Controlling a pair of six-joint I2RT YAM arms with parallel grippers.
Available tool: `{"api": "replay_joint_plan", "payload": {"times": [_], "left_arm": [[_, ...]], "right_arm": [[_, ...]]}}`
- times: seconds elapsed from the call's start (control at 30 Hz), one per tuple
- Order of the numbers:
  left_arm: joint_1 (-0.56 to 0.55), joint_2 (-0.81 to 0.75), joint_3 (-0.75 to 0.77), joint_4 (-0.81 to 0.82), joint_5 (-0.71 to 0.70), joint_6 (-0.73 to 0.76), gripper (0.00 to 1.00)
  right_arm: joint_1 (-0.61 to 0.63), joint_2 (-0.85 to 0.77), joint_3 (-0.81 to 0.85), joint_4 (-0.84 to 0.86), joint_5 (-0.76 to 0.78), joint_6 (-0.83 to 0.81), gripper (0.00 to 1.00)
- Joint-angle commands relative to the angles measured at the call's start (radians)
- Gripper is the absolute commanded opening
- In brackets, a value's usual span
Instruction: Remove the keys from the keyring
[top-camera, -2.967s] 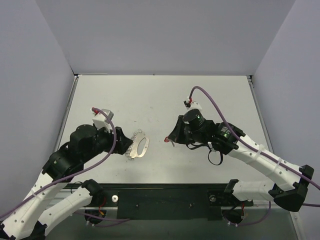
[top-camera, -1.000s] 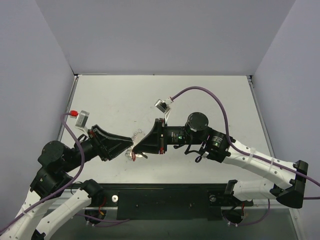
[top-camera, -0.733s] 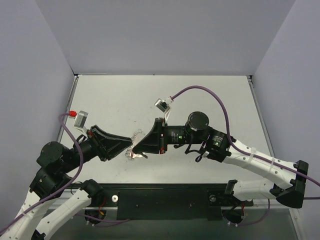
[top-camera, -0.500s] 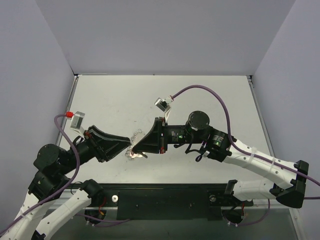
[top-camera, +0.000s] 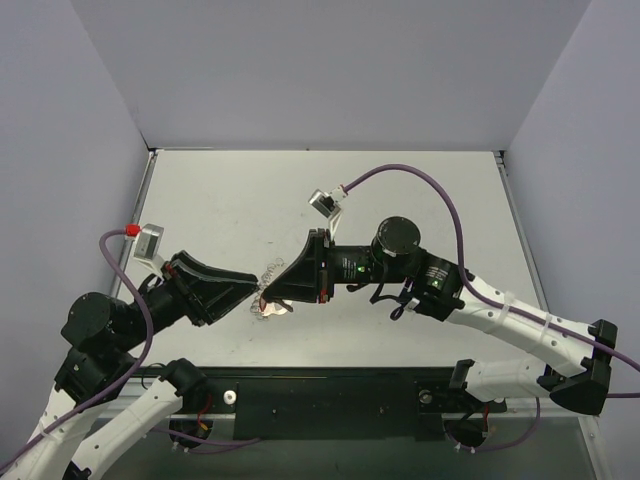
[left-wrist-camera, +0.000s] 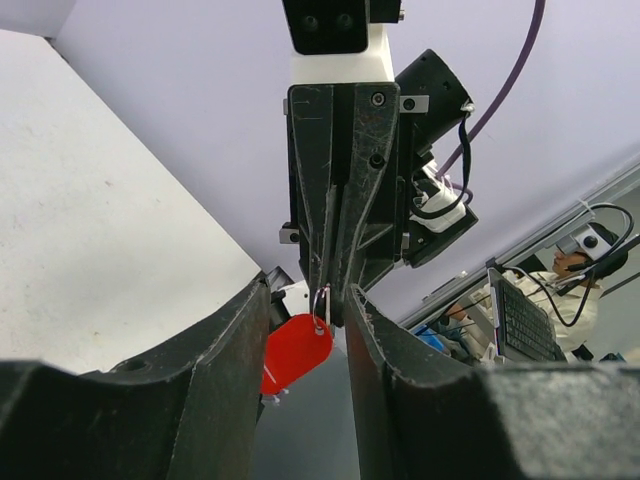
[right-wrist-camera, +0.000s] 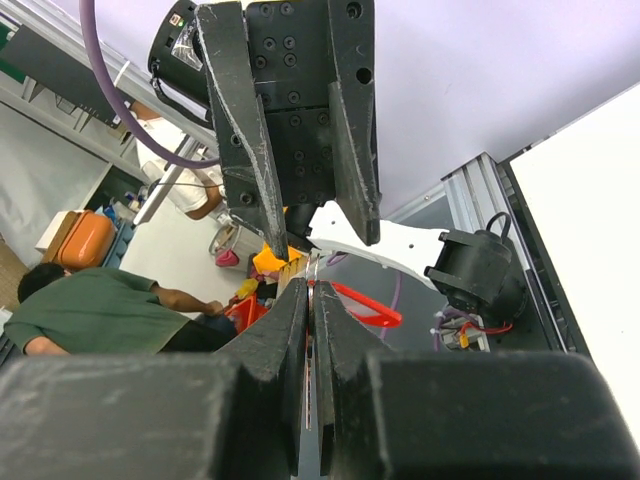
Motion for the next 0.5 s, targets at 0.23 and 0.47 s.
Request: {"api": "replay_joint_plan", "payload": {"times": [0.23,0.47], "left_arm": [[0.000,-0.016,0.007,0.119,0.016,-0.034,0.37],[0.000,-0.008,0.015,0.096,0.014,-0.025,0.36]], "right_arm": [[0.005,0.020,0.066,0.047,-0.012,-0.015,0.00],[0.008,0.025,0.071,0.047,-0.014,-0.016,0.00]]}}
